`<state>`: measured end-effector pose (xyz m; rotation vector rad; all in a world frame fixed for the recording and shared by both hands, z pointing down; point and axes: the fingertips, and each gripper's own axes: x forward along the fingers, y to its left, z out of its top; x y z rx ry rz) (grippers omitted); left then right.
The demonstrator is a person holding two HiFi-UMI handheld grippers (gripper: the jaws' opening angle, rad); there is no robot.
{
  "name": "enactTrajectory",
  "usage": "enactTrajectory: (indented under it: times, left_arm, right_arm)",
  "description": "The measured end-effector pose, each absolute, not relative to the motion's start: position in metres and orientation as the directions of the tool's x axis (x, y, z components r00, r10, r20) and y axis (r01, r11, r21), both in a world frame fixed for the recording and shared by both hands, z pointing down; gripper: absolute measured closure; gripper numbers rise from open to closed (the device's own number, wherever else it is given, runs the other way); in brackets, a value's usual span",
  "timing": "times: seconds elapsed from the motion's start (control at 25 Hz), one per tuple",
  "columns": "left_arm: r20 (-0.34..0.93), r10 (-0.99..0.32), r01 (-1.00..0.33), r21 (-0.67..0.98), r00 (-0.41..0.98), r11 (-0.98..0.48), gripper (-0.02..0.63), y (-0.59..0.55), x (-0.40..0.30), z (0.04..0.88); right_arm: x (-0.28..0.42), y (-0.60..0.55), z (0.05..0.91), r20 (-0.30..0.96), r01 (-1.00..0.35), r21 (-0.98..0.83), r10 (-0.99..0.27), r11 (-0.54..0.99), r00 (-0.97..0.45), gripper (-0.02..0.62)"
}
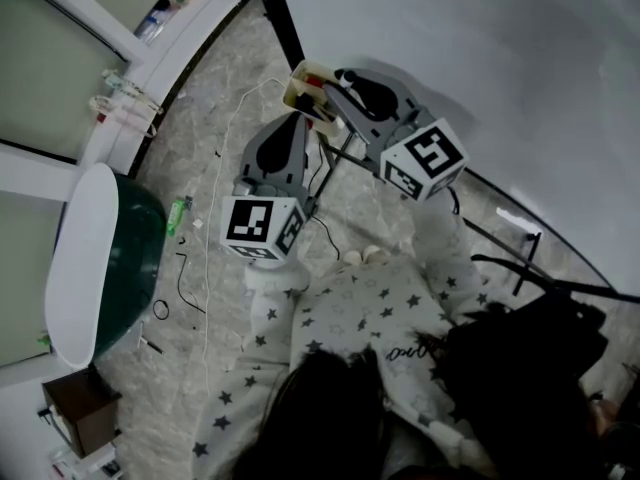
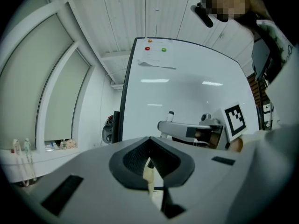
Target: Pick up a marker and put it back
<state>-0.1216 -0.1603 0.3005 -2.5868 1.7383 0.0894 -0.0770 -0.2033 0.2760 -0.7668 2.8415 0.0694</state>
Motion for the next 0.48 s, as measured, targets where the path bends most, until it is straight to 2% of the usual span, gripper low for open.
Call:
enactTrajectory:
  times: [0.48]
  left_arm:
    - [-0.029, -0.925, -0.925, 0.028, 0.378, -0.379, 0.604, -0.17, -0.122, 0.332]
  right_arm:
    - [-0.089, -0.22, 0.327, -0.137, -0.531, -0.018, -0.528, 0.847, -0.838, 0.512]
